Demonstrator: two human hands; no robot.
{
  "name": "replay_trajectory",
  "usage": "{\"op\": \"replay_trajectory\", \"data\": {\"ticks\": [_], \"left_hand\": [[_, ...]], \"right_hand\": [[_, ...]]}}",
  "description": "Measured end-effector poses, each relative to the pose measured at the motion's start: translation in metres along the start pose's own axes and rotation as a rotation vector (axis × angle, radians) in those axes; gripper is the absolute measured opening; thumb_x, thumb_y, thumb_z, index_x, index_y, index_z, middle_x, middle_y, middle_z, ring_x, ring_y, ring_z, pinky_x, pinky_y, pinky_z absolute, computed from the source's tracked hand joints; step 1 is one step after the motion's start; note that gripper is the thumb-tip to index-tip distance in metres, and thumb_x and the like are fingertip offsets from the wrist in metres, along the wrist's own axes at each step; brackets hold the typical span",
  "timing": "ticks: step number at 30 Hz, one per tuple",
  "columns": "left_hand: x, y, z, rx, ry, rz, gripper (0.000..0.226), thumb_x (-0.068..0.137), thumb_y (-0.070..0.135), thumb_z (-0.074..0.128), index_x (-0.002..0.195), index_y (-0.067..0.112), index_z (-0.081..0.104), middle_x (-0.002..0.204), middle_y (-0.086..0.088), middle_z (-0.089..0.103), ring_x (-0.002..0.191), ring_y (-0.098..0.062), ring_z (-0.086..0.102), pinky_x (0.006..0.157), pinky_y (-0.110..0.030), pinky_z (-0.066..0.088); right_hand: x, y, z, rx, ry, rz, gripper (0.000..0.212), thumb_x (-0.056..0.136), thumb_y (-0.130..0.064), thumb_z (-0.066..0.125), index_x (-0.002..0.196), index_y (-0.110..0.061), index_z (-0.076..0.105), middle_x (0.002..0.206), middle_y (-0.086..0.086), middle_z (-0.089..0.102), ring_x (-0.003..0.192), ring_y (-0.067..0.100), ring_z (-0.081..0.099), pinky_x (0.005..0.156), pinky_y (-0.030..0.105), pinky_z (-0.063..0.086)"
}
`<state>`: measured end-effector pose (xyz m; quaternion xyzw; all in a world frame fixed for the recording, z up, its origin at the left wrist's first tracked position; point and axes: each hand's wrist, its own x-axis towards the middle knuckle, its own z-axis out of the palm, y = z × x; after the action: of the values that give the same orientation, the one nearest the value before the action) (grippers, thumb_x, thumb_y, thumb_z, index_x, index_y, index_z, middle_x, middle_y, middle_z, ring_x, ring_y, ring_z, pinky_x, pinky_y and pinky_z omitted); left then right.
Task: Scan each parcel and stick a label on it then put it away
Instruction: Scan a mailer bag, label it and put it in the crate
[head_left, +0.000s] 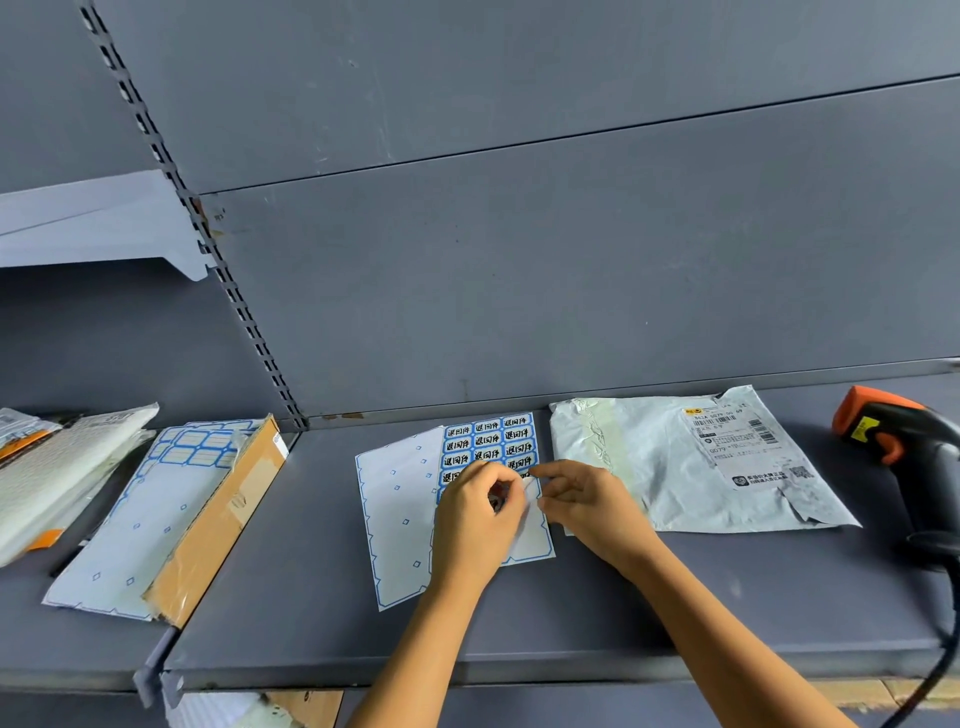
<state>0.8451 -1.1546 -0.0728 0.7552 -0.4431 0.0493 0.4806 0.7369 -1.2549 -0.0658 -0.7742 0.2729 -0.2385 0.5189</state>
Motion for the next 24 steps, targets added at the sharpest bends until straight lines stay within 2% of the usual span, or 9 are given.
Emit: {"op": "replay_trajectory", "data": {"ticks": [2,4,8,13,21,24], "left_hand": [[0.0004,-0.0001,-0.0004,-0.029,0.017,-0.018,0.012,0.081,0.018,0.059,0.070,0.023,0.059,0.074,0.012,0.060,0.068,-0.007,0.057,0.066,-0.030,0.050],[0.0005,-0.0004,-0.0011,-0.047,0.020,-0.040,0.014,0.082,0.015,0.060,0.070,0.023,0.059,0.075,0.012,0.061,0.071,-0.006,0.058,0.067,-0.029,0.050],[0.0001,-0.0012,-0.0022,-0.069,0.028,-0.055,0.009,0.080,0.021,0.058,0.071,0.021,0.060,0.075,0.012,0.062,0.071,-0.006,0.059,0.066,-0.025,0.050],[0.0006,-0.0013,-0.0038,-0.068,0.026,-0.091,0.020,0.083,0.007,0.063,0.071,0.023,0.058,0.074,0.011,0.063,0.068,-0.005,0.060,0.062,-0.017,0.046],[0.0017,0.0010,-0.0051,-0.100,0.071,-0.164,0.026,0.085,0.009,0.062,0.069,0.027,0.054,0.075,0.007,0.064,0.067,-0.003,0.059,0.061,-0.019,0.045],[0.0019,-0.0006,-0.0051,-0.099,0.083,-0.180,0.022,0.085,0.009,0.061,0.071,0.025,0.056,0.076,0.007,0.065,0.068,-0.006,0.061,0.063,-0.024,0.047]], "right_hand": [[0.0012,0.0004,0.0000,-0.012,-0.016,0.011,0.042,0.084,-0.001,0.061,0.122,-0.018,0.060,0.074,-0.006,0.066,0.067,0.002,0.063,0.067,0.015,0.045],[0.0016,0.0002,0.0001,-0.030,-0.021,0.008,0.048,0.084,0.000,0.060,0.128,-0.018,0.055,0.072,-0.011,0.063,0.062,-0.005,0.059,0.065,0.013,0.043],[0.0009,0.0000,0.0003,-0.079,-0.023,-0.047,0.053,0.082,0.003,0.056,0.127,-0.026,0.056,0.069,-0.008,0.060,0.059,0.001,0.054,0.064,0.015,0.044],[0.0031,-0.0013,-0.0025,-0.092,-0.058,0.010,0.039,0.083,0.001,0.057,0.118,-0.018,0.060,0.074,-0.007,0.063,0.067,0.006,0.060,0.064,0.013,0.045],[0.0047,0.0008,-0.0010,-0.129,-0.051,0.028,0.035,0.084,-0.003,0.060,0.117,-0.013,0.062,0.070,-0.008,0.063,0.062,-0.004,0.057,0.065,0.014,0.045],[0.0055,0.0001,-0.0002,-0.135,-0.049,0.038,0.035,0.083,-0.003,0.059,0.117,-0.012,0.062,0.070,-0.008,0.063,0.068,-0.006,0.055,0.067,0.014,0.043]]}}
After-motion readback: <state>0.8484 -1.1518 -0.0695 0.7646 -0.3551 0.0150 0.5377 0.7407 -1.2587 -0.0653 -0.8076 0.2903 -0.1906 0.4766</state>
